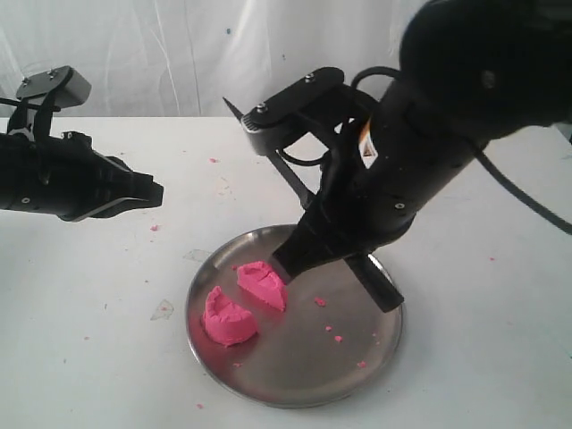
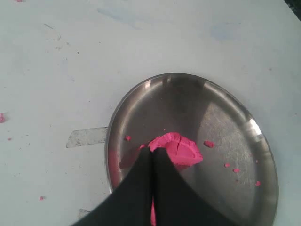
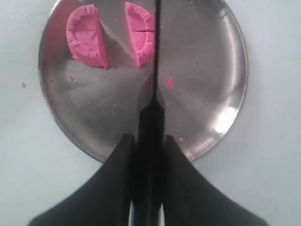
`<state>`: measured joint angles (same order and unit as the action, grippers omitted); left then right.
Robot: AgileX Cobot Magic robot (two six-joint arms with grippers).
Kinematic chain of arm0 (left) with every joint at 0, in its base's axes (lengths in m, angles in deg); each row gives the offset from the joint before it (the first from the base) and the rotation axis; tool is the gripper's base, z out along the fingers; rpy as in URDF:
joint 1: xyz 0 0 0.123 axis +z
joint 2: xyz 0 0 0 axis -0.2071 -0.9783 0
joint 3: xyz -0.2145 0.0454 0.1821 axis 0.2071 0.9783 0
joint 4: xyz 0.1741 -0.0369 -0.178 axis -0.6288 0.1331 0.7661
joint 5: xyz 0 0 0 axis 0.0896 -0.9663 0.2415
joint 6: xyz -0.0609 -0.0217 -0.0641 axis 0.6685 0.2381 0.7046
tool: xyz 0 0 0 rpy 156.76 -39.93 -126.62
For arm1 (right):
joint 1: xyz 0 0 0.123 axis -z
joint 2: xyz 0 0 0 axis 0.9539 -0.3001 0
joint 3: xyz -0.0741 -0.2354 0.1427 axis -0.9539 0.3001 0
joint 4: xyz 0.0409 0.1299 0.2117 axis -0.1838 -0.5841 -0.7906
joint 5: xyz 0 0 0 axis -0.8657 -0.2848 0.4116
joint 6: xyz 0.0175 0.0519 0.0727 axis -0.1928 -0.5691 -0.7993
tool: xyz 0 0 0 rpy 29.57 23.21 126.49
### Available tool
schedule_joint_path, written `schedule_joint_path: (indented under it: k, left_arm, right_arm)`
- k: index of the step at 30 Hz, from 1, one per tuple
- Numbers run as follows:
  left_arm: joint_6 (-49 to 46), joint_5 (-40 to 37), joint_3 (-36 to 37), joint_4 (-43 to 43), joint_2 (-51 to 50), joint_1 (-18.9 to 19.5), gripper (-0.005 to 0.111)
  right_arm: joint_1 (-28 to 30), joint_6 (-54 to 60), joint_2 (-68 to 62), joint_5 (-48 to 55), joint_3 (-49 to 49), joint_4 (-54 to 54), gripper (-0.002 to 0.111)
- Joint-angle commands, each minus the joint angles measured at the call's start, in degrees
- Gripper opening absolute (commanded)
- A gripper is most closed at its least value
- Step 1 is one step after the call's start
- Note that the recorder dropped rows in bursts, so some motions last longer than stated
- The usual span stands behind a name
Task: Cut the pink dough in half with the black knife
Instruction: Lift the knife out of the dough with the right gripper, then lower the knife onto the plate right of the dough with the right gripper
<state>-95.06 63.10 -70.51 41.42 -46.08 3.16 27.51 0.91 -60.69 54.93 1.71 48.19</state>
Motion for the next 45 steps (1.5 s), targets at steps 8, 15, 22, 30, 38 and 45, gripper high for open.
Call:
schedule_joint_path:
  k: [8, 15, 22, 30, 38, 45]
  left_arm:
    - [0.0, -0.4, 0.3, 0.7, 0.7, 0.0, 0.000]
    - [0.0, -0.4, 0.3, 0.7, 0.7, 0.0, 0.000]
    - [0.0, -0.4, 0.3, 0.7, 0.7, 0.0, 0.000]
    - [0.0, -0.4, 0.3, 0.7, 0.7, 0.0, 0.000]
    - [0.0, -0.4, 0.3, 0.7, 0.7, 0.0, 0.000]
    - [0.0, -0.4, 0.3, 0.7, 0.7, 0.0, 0.000]
  right_arm:
    - [16.6, 26.2, 3.7, -15.6, 15.9, -45.9, 0.000]
    - [22.2, 39.4, -0.3, -15.6, 21.5, -68.9, 0.000]
    - [23.3, 47.9, -7.3, -11.5, 23.0, -79.8, 0.000]
    - [23.4, 56.2, -13.4, -13.5, 25.2, -88.0, 0.000]
    - [25.6, 57.2, -16.5, -14.0, 25.2, -88.4, 0.000]
    - [25.7, 57.3, -19.6, -15.0, 25.2, -88.8, 0.000]
